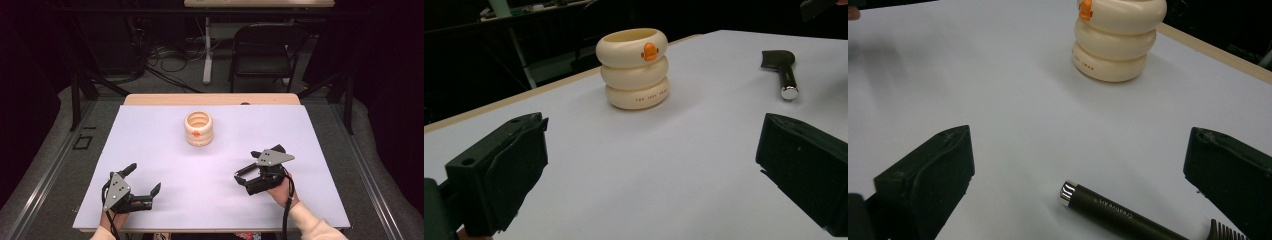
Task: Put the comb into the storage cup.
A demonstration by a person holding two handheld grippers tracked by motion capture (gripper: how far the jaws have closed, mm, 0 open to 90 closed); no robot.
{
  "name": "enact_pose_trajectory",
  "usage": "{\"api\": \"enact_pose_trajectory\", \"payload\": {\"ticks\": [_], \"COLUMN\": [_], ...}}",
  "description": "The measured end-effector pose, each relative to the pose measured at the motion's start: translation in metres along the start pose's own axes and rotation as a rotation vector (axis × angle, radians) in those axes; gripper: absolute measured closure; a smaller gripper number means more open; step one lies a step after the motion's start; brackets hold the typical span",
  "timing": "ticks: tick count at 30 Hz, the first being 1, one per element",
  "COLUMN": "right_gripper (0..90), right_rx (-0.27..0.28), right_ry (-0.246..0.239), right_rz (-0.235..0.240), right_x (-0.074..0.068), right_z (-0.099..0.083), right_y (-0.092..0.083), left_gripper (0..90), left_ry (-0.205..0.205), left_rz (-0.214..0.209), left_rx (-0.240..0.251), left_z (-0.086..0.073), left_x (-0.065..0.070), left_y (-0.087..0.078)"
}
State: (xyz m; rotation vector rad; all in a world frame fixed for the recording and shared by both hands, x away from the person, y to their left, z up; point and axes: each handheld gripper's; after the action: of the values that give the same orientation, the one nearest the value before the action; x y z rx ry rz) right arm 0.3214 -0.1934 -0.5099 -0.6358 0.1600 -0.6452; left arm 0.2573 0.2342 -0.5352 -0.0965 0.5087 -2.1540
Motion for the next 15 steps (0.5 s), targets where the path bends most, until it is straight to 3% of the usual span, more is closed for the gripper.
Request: {"api": "enact_pose_trajectory", "payload": {"ticks": [15], "right_gripper": [0.0], "right_rx": [-0.037], "right_ry": [0.014], "right_rz": [0.039], "right_x": [0.006], "right_z": [0.012], "right_y": [0.018], "left_gripper": [0.1], "left_ry": [0.005], "left_rz": [-0.001], "left_rx": [0.004], "left_z": [0.0], "left_x": [0.0], "left_y": [0.0]}}
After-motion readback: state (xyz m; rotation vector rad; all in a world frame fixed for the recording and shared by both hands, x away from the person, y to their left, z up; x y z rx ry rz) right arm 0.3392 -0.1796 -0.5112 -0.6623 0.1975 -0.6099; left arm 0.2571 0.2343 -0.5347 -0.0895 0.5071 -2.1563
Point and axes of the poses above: each handheld gripper's, and its own axes: y roughly forward along the jaws, z roughly out of its top, x roughly to its right, and after that the axes turned 9 degrees about -x, right-handed
